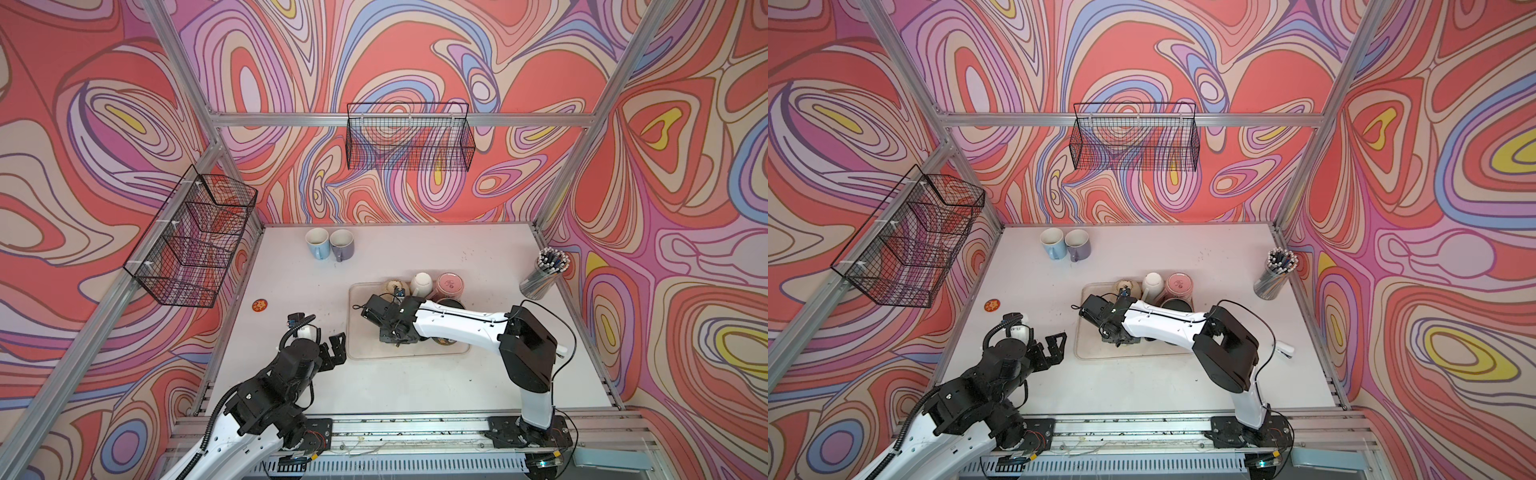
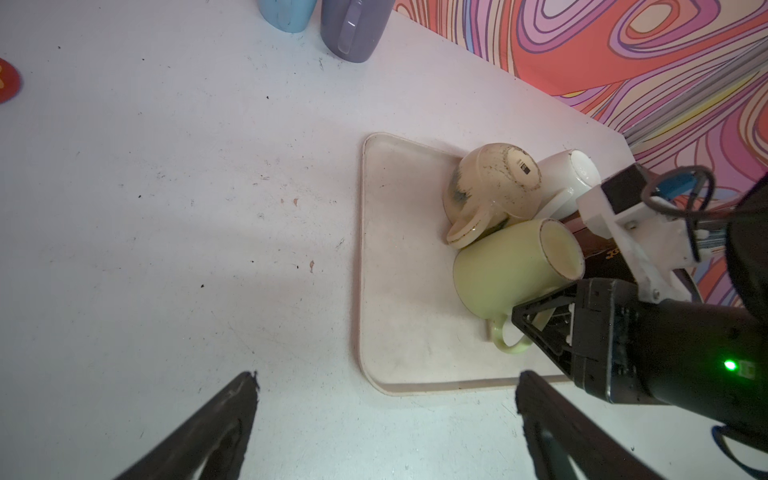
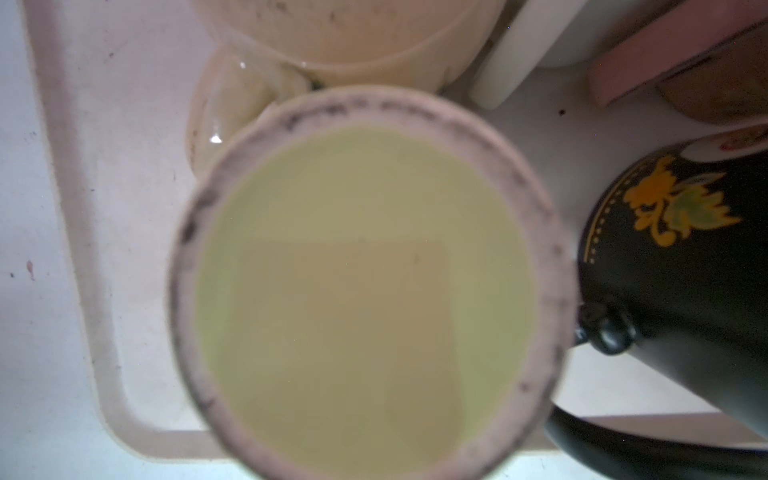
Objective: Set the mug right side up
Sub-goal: 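Lower right gripper onto the upside-down light green mug and close on it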
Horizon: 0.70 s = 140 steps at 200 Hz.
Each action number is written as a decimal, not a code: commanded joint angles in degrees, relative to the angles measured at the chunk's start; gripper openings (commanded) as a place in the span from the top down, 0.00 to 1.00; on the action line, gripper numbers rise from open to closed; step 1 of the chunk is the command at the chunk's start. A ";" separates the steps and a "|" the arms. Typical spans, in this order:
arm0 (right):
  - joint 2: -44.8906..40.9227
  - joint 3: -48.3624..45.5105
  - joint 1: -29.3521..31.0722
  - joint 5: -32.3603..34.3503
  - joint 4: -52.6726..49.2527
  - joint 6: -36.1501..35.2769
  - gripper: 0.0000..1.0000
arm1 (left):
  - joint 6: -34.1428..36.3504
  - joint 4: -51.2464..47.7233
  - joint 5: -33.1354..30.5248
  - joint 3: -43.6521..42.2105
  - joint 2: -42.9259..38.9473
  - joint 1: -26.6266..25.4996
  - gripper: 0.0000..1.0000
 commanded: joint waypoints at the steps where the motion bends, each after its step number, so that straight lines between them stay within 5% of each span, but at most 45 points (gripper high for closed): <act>1: 0.35 -0.22 -0.27 0.59 0.15 -0.55 0.88 | 0.19 -0.01 0.30 0.09 -0.90 -0.33 0.00; 25: 0.49 0.57 -0.33 0.43 -0.87 -0.91 1.00 | 0.25 0.30 0.62 -0.15 -1.44 -0.25 0.00; 96: -2.18 -1.06 -0.33 -1.69 1.52 -3.49 1.00 | 1.35 4.56 3.91 0.15 1.16 -0.29 0.00; 140: -6.87 -6.13 -0.29 -5.28 9.81 -11.19 1.00 | 4.61 5.64 10.42 0.18 0.54 -0.31 0.06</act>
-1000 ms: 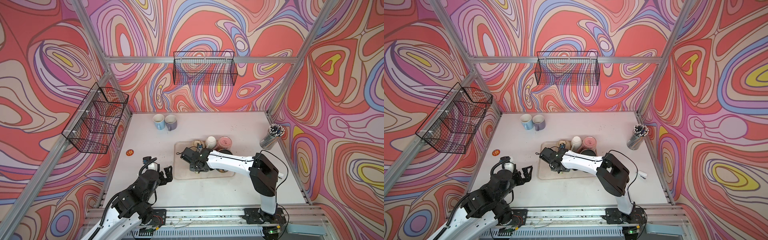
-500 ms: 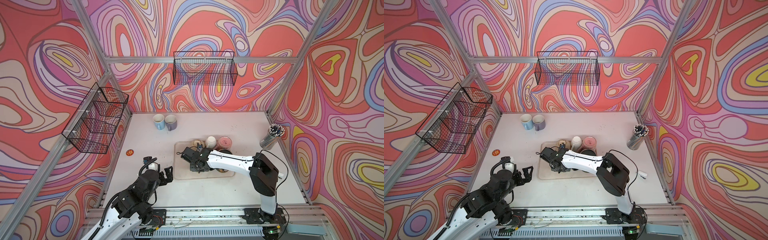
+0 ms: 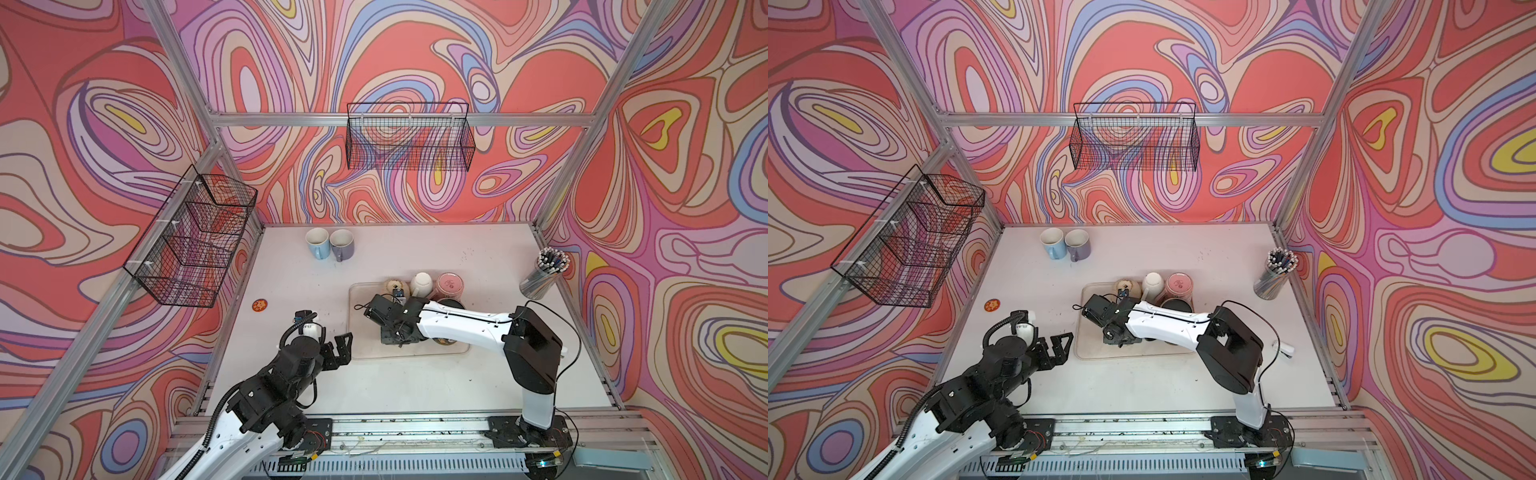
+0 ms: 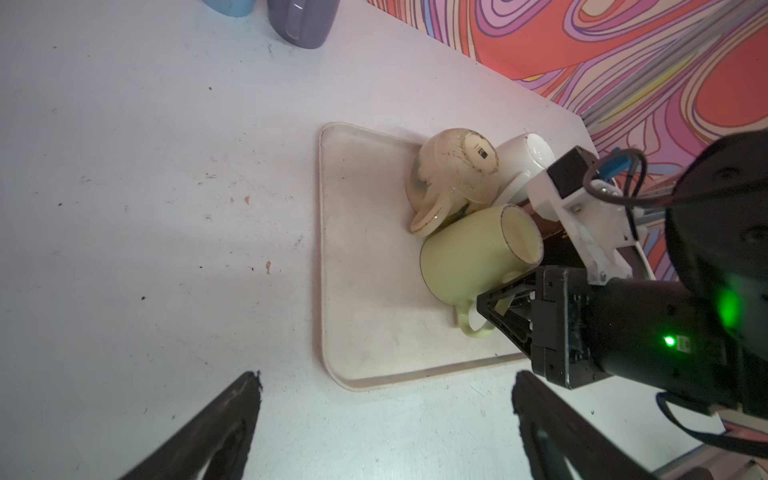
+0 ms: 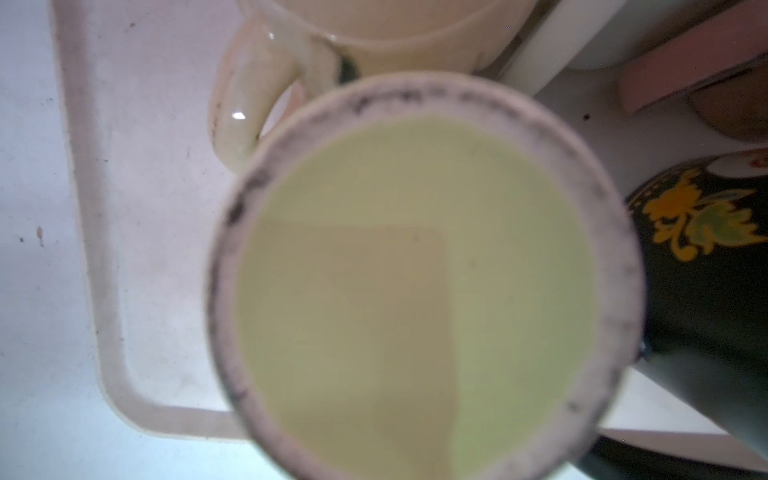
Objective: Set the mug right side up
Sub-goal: 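Lower right gripper onto the upside-down light green mug and close on it, then lift the light green mug with right gripper while left gripper rises toward it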
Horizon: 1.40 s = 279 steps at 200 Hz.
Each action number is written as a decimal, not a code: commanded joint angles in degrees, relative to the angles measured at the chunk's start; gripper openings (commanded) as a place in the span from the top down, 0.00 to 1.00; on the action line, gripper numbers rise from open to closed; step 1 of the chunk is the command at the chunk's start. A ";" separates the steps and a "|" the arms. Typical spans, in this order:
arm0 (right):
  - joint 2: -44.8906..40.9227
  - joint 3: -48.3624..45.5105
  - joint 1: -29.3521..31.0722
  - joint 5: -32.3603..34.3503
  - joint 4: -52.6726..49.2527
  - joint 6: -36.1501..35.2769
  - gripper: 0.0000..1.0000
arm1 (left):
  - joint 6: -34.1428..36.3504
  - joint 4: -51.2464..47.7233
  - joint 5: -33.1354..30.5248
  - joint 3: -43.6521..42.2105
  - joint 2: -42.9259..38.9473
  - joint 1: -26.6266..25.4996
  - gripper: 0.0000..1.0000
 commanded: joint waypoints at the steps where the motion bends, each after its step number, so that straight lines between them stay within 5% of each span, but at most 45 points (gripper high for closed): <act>1: -4.17 -2.22 -0.09 -2.85 6.06 -5.44 1.00 | 1.98 1.43 3.75 0.18 -0.92 -0.30 0.06; 85: -15.53 -10.33 -0.16 -9.20 12.54 -15.41 1.00 | 0.97 -1.98 2.08 1.54 -5.12 -0.29 0.05; 146: -24.44 -16.49 -3.95 -15.96 20.06 -18.25 1.00 | 2.61 2.01 4.73 7.51 0.83 -0.29 0.03; 279: -37.15 -25.42 -13.88 -28.52 33.71 -22.01 1.00 | -2.43 28.44 19.24 -3.38 10.26 0.43 0.02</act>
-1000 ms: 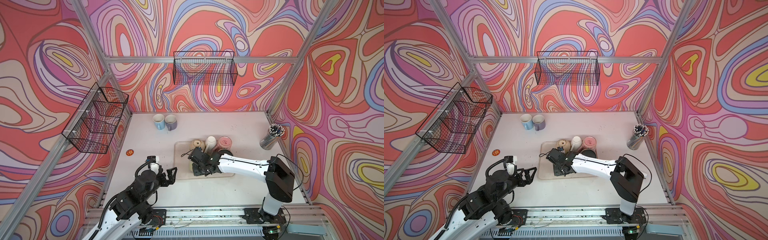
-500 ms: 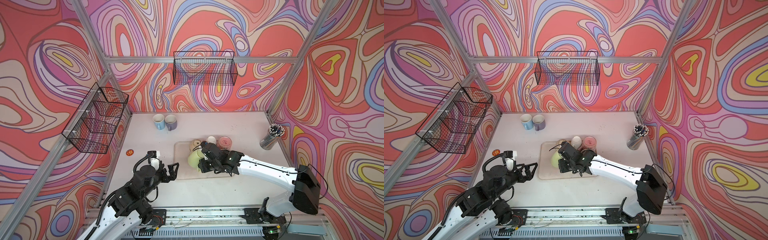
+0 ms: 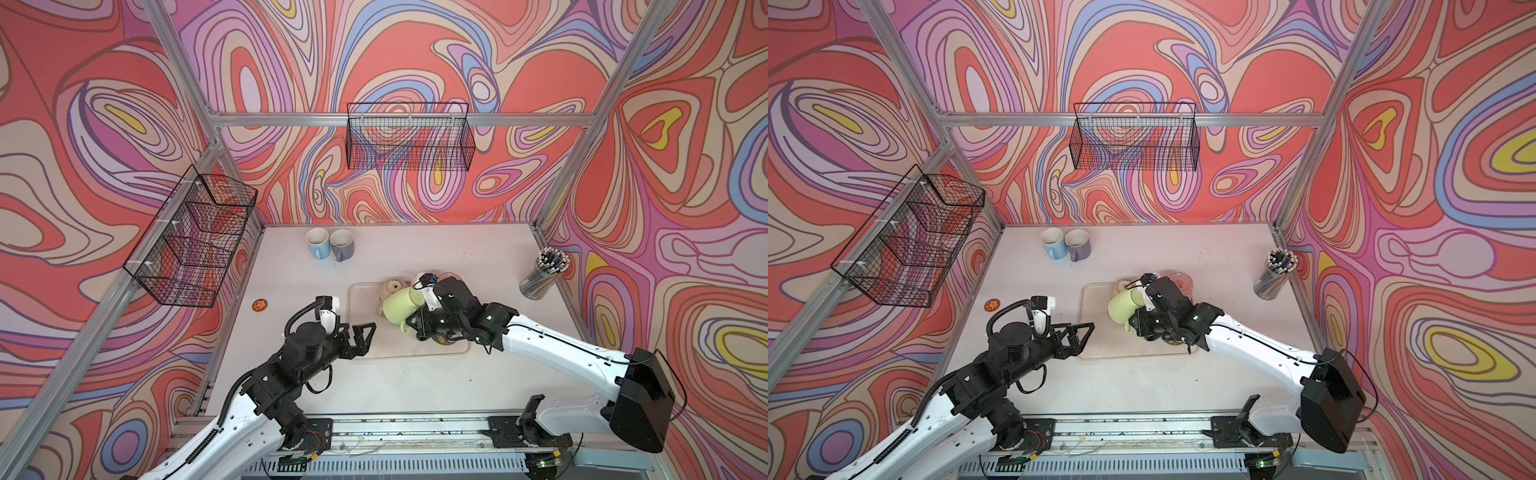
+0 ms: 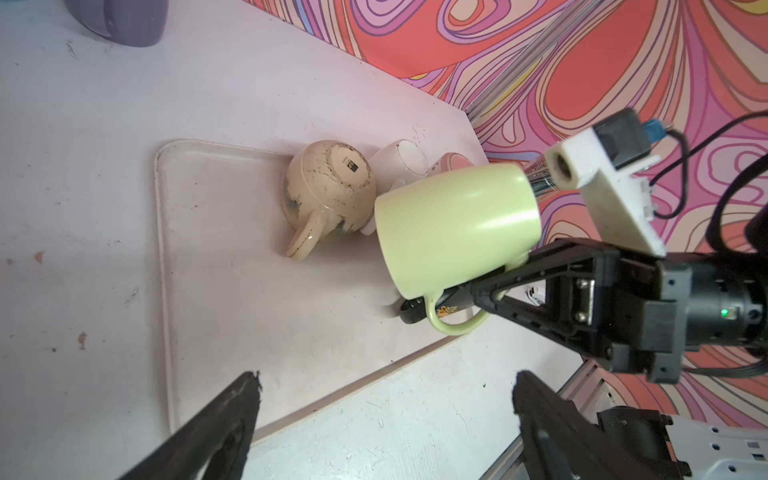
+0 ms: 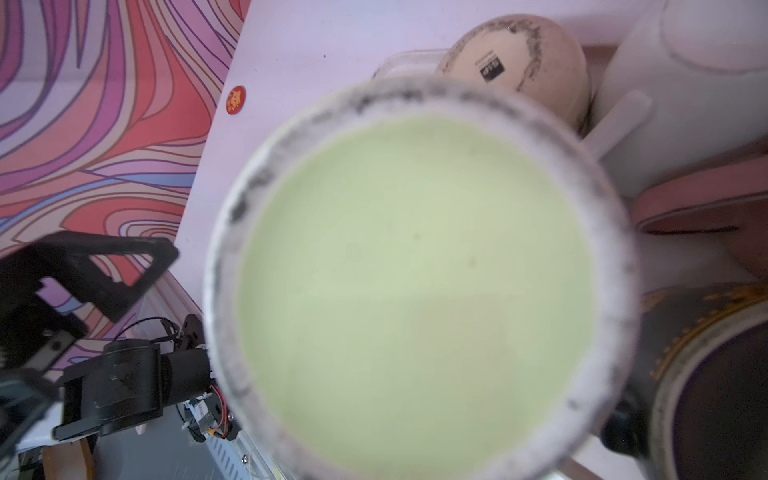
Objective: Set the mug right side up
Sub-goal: 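Lift the light green mug with right gripper while left gripper rises toward it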
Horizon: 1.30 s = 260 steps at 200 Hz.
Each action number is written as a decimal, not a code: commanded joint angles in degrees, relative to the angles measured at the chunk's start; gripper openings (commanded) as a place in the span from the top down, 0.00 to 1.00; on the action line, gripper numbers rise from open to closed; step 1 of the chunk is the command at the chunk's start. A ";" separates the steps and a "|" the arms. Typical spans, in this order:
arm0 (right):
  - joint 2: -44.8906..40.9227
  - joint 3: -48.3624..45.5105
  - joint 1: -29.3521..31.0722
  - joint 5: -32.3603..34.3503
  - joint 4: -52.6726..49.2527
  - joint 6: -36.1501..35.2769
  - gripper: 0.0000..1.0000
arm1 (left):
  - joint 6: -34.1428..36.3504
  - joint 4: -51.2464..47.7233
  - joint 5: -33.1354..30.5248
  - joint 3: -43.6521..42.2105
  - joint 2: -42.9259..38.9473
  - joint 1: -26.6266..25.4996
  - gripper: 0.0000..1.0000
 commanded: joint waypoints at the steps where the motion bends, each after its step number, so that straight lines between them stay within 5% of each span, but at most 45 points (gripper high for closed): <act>1: -3.35 0.67 -1.05 -3.54 8.63 -2.29 1.00 | -2.77 9.93 5.77 -3.45 0.60 0.49 0.02; 137: -1.56 3.91 -9.07 -19.31 21.58 2.14 1.00 | -10.37 42.51 25.78 -12.04 8.14 8.65 0.08; 260: 1.63 6.57 -11.64 -30.67 30.81 5.46 1.00 | -15.80 64.15 31.53 -9.22 20.05 11.88 0.21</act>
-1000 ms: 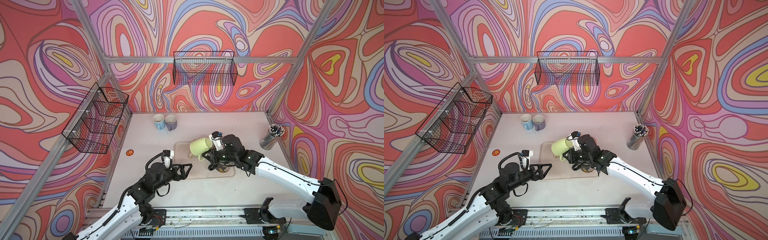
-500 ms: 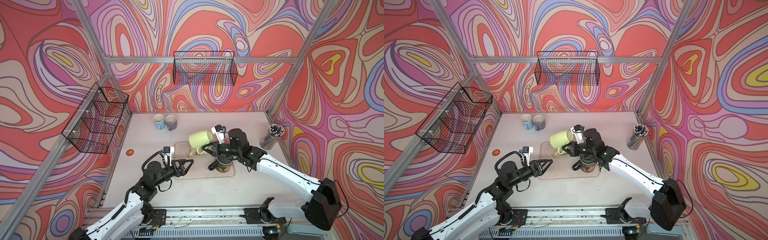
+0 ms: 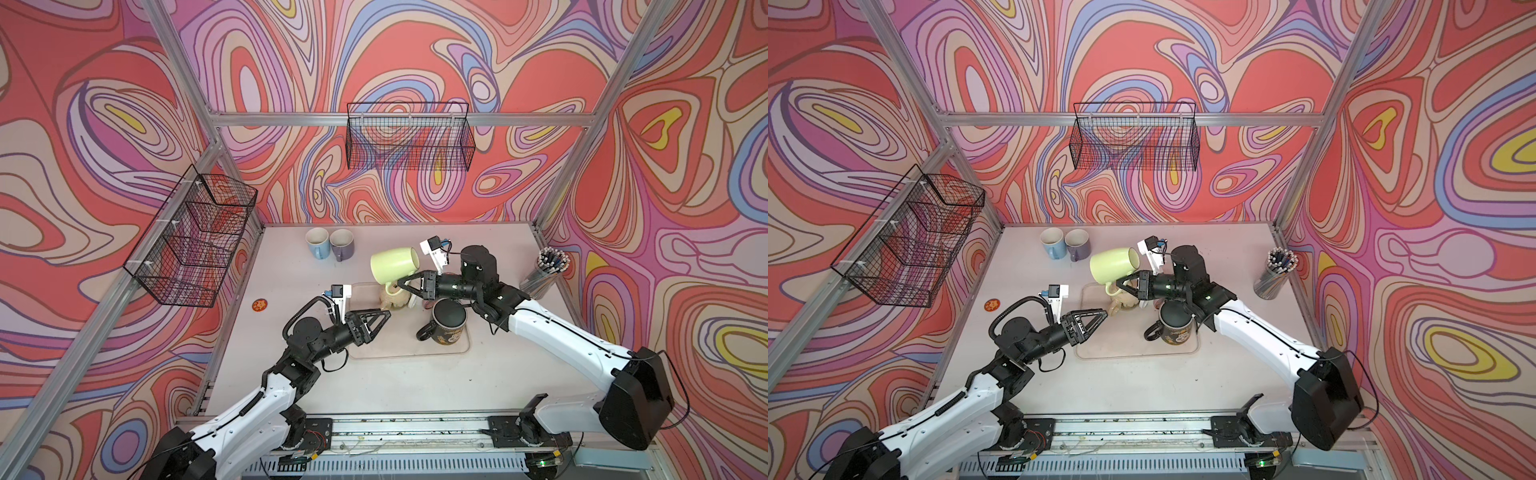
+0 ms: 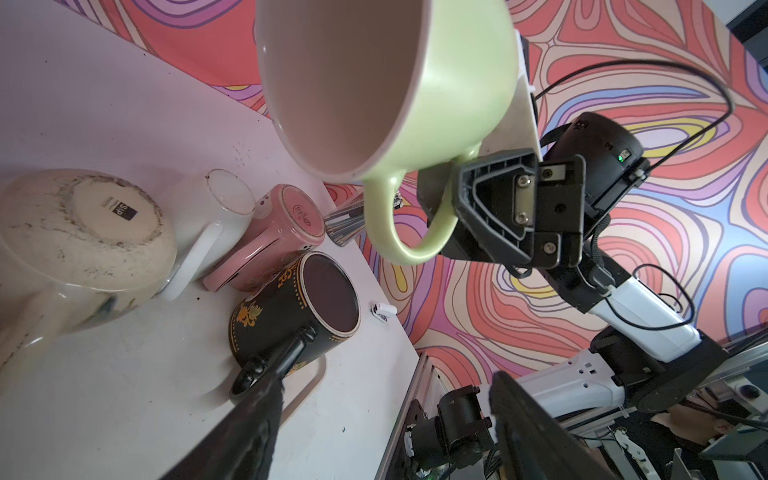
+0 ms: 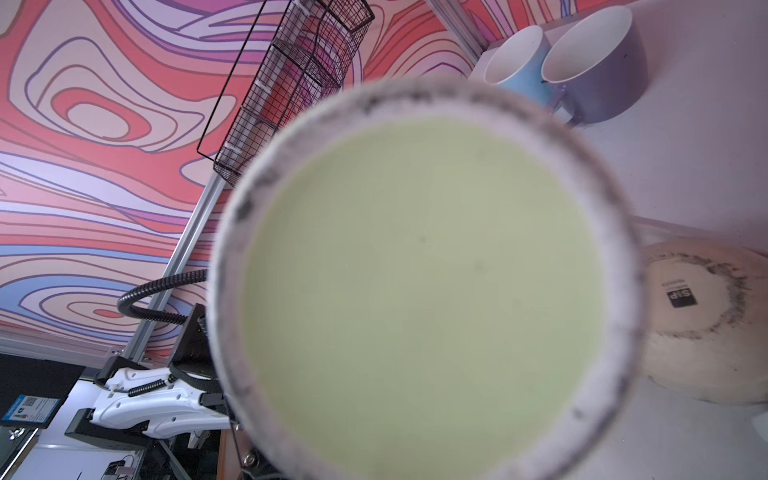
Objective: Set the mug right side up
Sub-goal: 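Lift the light green mug with right gripper while left gripper rises toward it, then close left gripper on the light green mug's handle held by right gripper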
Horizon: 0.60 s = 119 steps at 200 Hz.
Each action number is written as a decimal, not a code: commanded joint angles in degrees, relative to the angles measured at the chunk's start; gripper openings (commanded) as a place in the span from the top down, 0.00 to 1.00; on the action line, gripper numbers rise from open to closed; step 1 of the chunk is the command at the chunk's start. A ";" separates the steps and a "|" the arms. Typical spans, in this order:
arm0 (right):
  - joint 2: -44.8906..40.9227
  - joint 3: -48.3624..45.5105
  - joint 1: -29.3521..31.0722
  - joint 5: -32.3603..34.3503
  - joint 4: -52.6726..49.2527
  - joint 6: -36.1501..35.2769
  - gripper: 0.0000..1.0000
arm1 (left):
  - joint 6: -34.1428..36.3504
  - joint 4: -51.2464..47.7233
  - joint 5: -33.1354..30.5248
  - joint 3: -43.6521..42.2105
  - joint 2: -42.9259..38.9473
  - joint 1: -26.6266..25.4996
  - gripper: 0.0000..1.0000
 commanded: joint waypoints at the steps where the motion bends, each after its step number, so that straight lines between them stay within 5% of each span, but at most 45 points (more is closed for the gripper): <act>1: -0.78 2.68 -0.24 -3.78 7.39 -0.57 1.00 | -2.46 8.43 1.90 2.36 1.86 1.03 0.21; 66: -1.51 1.57 -0.25 -7.05 9.72 -0.64 1.00 | -6.12 17.69 3.67 5.57 8.86 2.01 0.26; 119: -1.92 -0.77 -0.33 -9.48 14.56 1.14 1.00 | -6.93 20.02 4.33 6.86 10.96 2.05 0.42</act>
